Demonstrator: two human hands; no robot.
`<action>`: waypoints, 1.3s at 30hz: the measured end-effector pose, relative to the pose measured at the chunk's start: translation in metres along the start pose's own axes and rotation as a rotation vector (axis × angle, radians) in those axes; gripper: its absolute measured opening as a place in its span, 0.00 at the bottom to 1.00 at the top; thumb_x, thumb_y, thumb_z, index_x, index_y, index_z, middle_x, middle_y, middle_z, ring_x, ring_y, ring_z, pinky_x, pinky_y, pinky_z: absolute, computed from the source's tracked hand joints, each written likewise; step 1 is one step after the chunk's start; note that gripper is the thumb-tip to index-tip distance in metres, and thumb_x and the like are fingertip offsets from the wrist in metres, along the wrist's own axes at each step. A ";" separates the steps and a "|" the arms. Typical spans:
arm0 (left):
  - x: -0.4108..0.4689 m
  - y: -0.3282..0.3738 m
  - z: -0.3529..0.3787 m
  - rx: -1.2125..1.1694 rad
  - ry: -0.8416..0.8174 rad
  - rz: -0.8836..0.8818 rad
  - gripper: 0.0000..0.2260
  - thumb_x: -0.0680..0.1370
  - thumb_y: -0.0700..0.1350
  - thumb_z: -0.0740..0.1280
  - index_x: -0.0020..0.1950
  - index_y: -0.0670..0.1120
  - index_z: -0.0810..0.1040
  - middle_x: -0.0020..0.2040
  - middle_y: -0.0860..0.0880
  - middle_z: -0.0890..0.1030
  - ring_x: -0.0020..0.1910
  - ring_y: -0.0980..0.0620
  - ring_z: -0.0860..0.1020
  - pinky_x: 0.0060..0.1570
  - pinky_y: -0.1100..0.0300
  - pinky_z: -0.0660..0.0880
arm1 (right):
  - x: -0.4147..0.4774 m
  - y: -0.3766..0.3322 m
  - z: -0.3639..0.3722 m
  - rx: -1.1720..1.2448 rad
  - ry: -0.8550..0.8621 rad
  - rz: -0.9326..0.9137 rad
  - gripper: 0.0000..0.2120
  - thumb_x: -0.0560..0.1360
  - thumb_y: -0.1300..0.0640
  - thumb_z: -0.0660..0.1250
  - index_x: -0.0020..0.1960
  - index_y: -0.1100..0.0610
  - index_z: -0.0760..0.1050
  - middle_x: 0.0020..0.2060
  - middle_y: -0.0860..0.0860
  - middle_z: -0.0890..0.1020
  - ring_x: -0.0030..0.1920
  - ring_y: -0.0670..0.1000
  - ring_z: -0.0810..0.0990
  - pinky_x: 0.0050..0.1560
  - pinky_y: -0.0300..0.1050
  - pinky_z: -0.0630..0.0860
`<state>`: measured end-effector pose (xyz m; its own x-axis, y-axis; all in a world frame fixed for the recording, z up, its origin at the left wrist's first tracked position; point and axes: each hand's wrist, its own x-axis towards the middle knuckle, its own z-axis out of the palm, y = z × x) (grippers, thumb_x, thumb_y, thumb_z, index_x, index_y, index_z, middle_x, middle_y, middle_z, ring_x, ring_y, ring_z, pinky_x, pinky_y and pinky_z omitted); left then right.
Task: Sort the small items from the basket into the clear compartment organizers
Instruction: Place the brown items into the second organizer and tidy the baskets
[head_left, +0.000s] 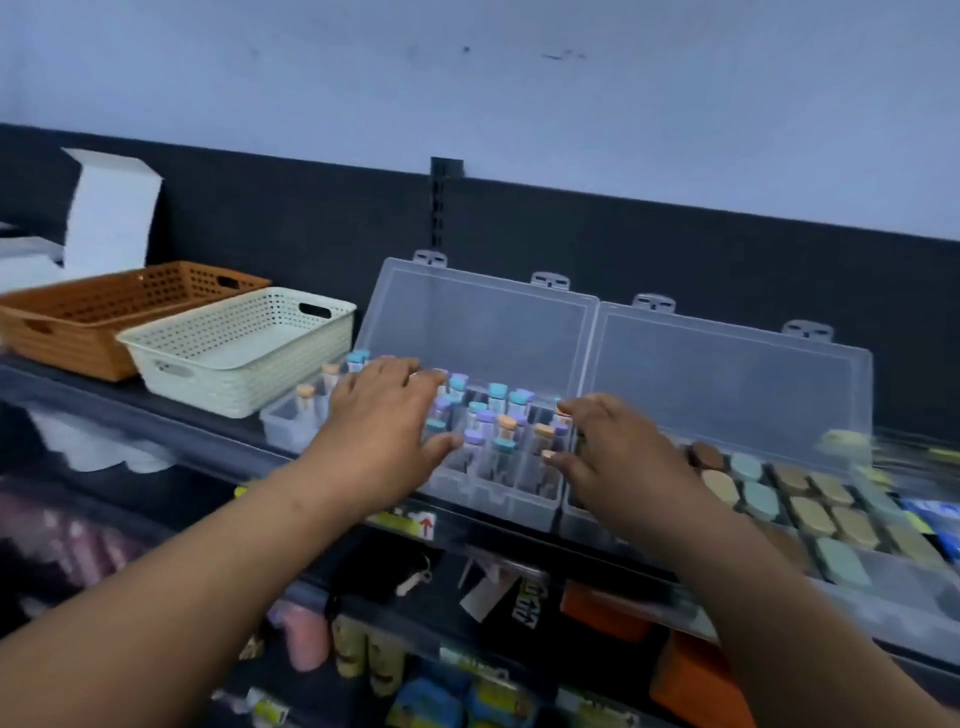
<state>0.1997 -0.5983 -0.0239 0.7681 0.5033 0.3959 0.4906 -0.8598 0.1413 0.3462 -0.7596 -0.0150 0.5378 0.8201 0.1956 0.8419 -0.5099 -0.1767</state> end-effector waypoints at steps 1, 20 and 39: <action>-0.006 -0.015 -0.006 0.006 0.005 -0.021 0.29 0.77 0.61 0.62 0.75 0.53 0.60 0.74 0.49 0.61 0.74 0.49 0.57 0.70 0.51 0.54 | 0.004 -0.015 0.002 0.005 0.004 -0.023 0.26 0.79 0.47 0.61 0.74 0.51 0.61 0.70 0.52 0.67 0.69 0.56 0.66 0.68 0.48 0.65; -0.126 -0.315 -0.125 0.138 0.019 -0.231 0.30 0.76 0.61 0.61 0.76 0.53 0.58 0.74 0.51 0.61 0.74 0.51 0.56 0.72 0.51 0.54 | 0.069 -0.341 0.070 0.141 0.007 -0.326 0.30 0.77 0.46 0.65 0.75 0.51 0.60 0.71 0.48 0.65 0.70 0.52 0.64 0.71 0.47 0.62; -0.075 -0.485 -0.149 0.247 0.067 -0.466 0.32 0.76 0.61 0.63 0.76 0.54 0.57 0.75 0.51 0.60 0.74 0.51 0.59 0.72 0.50 0.57 | 0.248 -0.484 0.096 0.166 -0.083 -0.549 0.31 0.77 0.46 0.65 0.76 0.49 0.58 0.73 0.48 0.63 0.72 0.50 0.63 0.71 0.47 0.62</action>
<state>-0.1575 -0.2319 0.0131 0.4216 0.8138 0.3999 0.8620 -0.4966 0.1017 0.0679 -0.2850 0.0261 0.0129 0.9740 0.2263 0.9746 0.0384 -0.2208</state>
